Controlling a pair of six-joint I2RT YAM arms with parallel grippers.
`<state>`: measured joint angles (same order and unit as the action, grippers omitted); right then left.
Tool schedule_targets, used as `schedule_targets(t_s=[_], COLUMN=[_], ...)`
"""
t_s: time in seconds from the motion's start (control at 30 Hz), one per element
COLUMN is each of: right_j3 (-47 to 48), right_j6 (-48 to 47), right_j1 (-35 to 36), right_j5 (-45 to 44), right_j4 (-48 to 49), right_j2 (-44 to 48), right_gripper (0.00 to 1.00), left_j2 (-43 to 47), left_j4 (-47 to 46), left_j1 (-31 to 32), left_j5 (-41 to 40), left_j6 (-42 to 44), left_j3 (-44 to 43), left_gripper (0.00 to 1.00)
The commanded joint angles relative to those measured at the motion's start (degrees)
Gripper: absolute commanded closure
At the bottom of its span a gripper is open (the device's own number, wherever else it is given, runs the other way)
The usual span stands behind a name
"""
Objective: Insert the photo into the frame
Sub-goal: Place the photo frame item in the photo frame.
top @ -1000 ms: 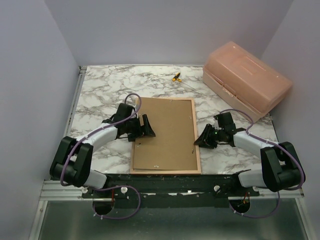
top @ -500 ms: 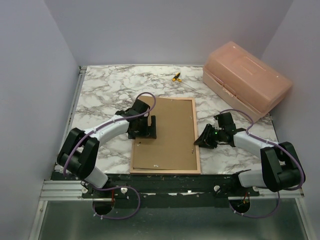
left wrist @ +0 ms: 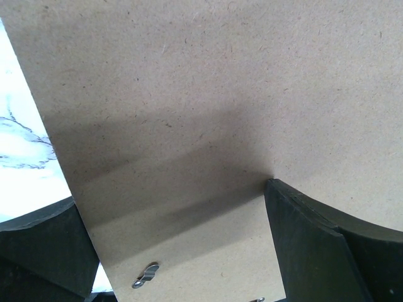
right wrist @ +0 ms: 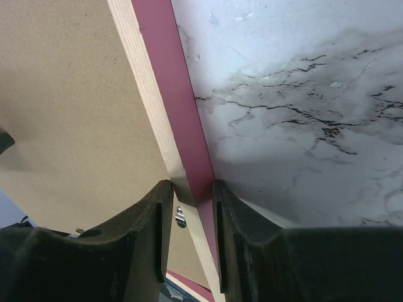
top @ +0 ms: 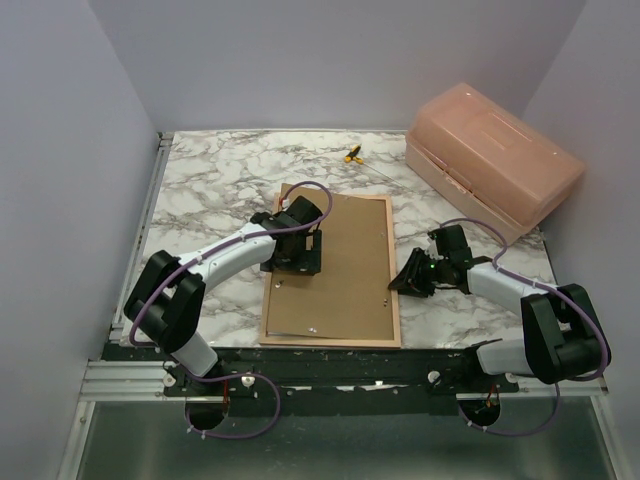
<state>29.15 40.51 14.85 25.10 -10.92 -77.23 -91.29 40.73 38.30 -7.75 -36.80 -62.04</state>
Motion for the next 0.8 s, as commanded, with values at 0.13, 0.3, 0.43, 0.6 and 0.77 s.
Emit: schedule_targets(t_s=[0.13,0.3,0.43,0.6,0.77], right_j3=[-1.7,-1.7,-1.8,-1.7,-1.5], right_j6=[0.2,0.3,0.3,0.2,0.0], right_j1=[0.3,0.2,0.3,0.3,0.3], right_j5=[1.0,0.9,0.7,-0.1,-0.6], right_j4=[0.3,0.1,0.1,-0.4,-1.2], right_j2=[-0.3,-0.1,-0.1,-0.7,-0.5], right_gripper=[0.63,0.63,0.63,0.63,0.63], left_j2=[-2.7,-2.1,-2.5,-1.5,-0.5], left_j4=[6.3,5.5,6.7,8.3,10.5], left_j1=[1.8,1.8,1.8,1.9,1.8], left_j5=[-12.2,-11.4,-12.9,-14.8,-17.0], left_j6=[2.7,4.0,4.3,3.8,3.3], left_j3=[0.6,1.0,0.5,0.4,-0.1], left_gripper=[0.01,0.01,0.01,0.01,0.02])
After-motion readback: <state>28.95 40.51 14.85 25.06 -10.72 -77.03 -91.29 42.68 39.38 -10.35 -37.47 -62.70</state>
